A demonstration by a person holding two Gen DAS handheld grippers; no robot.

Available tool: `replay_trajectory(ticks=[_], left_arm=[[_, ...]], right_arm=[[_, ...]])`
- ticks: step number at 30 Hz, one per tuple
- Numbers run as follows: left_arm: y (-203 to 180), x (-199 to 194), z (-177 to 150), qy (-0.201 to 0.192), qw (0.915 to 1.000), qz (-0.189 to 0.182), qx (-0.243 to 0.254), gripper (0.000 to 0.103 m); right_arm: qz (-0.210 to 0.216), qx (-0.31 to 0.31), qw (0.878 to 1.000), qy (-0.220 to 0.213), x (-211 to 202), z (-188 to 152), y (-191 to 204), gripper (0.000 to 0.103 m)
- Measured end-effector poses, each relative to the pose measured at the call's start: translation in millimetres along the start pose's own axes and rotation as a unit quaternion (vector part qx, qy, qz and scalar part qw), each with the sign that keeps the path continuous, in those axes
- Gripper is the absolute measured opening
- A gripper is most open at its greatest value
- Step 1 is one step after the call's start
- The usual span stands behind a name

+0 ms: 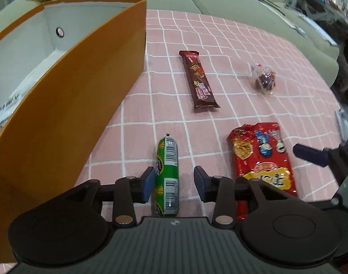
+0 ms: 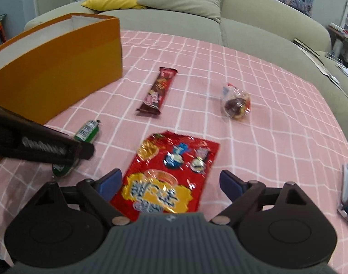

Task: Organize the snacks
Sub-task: 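Grasp the green sausage with the left tool while the right tool grasps the red chip bag, then carry the sausage and chip bag over the box and open both tools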

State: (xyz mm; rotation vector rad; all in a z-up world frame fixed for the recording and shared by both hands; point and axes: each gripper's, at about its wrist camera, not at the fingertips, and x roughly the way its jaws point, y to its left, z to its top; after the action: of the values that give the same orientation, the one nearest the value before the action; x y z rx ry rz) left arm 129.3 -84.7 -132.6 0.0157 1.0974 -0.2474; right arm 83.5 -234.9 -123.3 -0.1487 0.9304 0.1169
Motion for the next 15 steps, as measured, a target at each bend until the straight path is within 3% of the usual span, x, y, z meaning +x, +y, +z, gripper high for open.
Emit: replay_trajectory(ticks=[8, 12, 15], left_arm=[[1.5, 7.0, 0.9, 0.014, 0.9996, 0.022, 0.007, 0.033], [-0.5, 6.2, 0.7, 0.019, 0.9994, 0.025, 0.011, 0.025], [-1.2, 6.4, 0.3, 0.018, 0.9994, 0.027, 0.010, 0.025]], right_arm=[[0.008, 0.030, 0.999, 0.026, 16.1, 5.2, 2.0, 0.088], [0.004, 0.017, 0.999, 0.029, 18.6, 3.7, 6.3, 0.080], [-0.002, 0.009, 1.000, 0.028, 17.7, 2.7, 7.8, 0.073]])
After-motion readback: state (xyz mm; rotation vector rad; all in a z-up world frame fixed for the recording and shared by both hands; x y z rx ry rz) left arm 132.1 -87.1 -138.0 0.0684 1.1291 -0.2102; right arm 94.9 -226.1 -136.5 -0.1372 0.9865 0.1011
